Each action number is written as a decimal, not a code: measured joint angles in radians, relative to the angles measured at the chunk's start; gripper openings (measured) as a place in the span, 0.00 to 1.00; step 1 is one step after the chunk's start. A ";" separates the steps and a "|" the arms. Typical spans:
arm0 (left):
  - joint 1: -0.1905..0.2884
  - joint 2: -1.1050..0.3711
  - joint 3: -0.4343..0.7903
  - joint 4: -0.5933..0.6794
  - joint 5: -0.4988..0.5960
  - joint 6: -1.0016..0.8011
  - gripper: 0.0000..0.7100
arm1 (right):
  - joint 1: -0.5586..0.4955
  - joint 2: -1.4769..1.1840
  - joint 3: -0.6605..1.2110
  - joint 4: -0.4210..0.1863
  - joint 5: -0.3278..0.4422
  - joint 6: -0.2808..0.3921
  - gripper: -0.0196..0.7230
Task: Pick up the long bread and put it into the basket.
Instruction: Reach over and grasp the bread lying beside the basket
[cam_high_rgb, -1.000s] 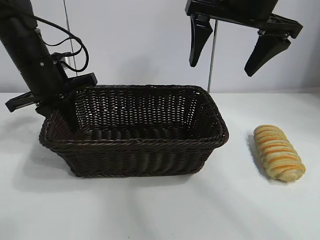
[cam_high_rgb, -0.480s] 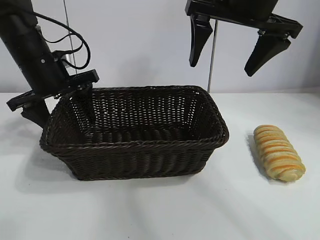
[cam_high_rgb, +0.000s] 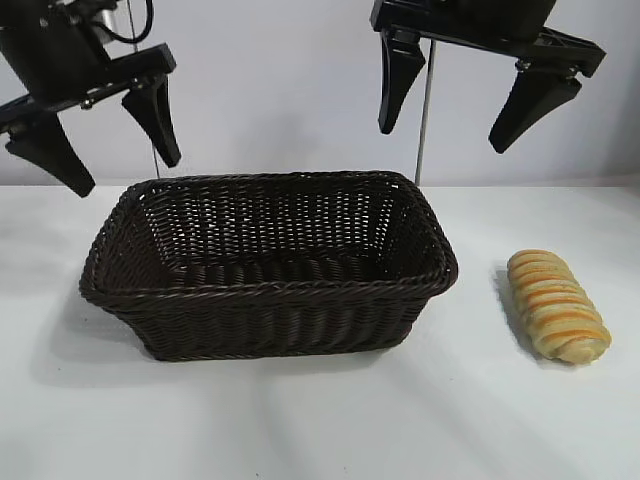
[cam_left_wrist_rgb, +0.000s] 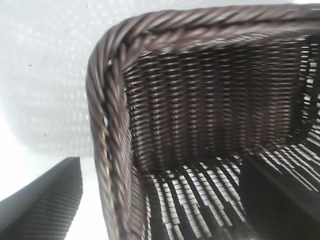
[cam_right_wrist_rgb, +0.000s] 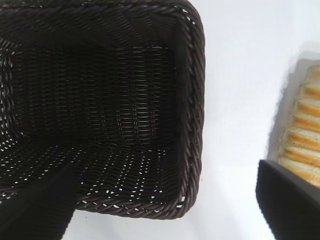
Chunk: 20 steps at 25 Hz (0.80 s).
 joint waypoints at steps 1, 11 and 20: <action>0.000 -0.004 0.000 0.005 0.007 -0.002 0.87 | 0.000 0.000 0.000 0.000 0.000 0.000 0.96; 0.000 -0.025 0.000 0.027 0.046 -0.007 0.87 | 0.000 0.000 0.000 -0.002 0.000 0.000 0.96; 0.000 -0.085 0.094 0.042 0.027 -0.028 0.87 | 0.000 0.000 0.000 -0.003 0.000 0.000 0.96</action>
